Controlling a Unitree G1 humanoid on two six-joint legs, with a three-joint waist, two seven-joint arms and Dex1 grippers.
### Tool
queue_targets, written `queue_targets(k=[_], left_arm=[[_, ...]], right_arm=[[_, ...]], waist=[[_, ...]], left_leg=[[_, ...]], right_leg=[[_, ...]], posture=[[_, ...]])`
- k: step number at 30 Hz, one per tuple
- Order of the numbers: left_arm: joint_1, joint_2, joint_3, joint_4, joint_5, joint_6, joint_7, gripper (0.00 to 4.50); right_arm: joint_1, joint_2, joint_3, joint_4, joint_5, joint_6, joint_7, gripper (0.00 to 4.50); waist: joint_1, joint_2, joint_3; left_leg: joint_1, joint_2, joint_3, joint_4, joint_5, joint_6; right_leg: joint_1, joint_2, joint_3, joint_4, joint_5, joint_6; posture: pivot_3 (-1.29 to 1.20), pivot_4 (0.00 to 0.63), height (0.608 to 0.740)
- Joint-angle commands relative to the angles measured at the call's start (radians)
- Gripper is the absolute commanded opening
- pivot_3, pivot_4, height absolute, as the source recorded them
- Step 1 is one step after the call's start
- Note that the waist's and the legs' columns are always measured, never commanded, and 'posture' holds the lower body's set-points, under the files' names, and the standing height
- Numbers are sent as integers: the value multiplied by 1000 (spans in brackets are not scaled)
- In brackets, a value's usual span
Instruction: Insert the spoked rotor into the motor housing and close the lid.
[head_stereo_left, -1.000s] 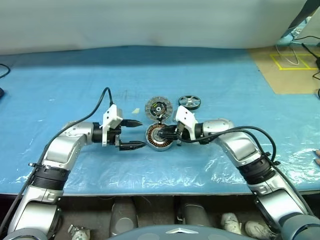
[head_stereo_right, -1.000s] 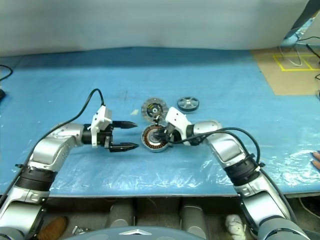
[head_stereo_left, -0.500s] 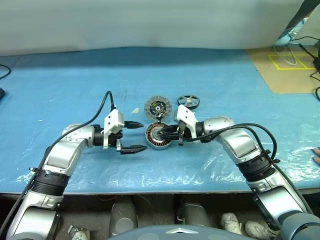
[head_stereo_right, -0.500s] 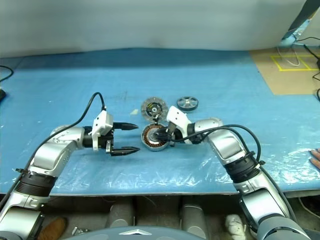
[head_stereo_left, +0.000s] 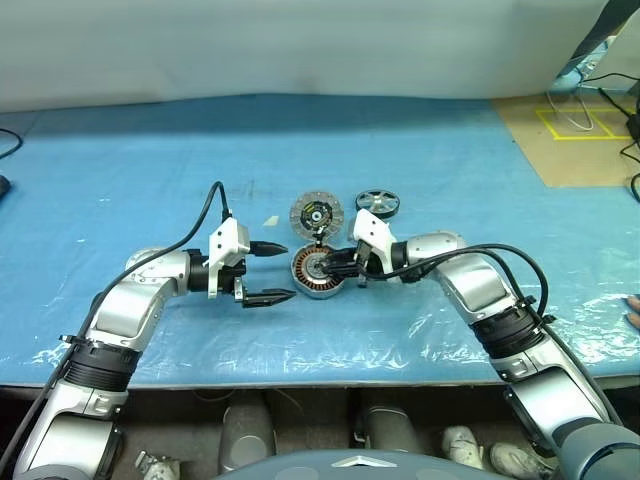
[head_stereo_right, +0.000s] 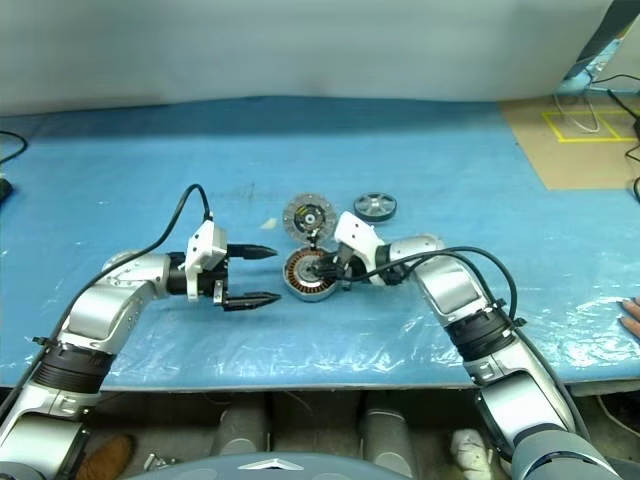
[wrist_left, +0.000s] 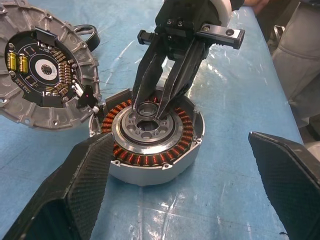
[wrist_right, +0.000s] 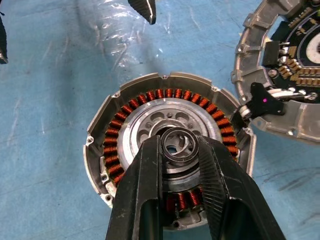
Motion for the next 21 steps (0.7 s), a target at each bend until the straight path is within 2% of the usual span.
queue_targets(k=[1, 21], left_arm=[[-1, 5, -2, -16, 5, -22, 1, 4500], [-5, 2, -7, 2, 7, -35, -3, 4500]], right_arm=[[-17, 11, 9, -11, -9, -16, 11, 637], [-18, 25, 31, 22, -56, -40, 34, 637]], waist=[[0, 0, 0], [0, 0, 0]], left_leg=[[0, 0, 0, 0, 0, 0], [0, 0, 0, 0, 0, 0]], right_leg=[[0, 0, 0, 0, 0, 0], [0, 0, 0, 0, 0, 0]], posture=[[0, 150, 740], [0, 150, 740]])
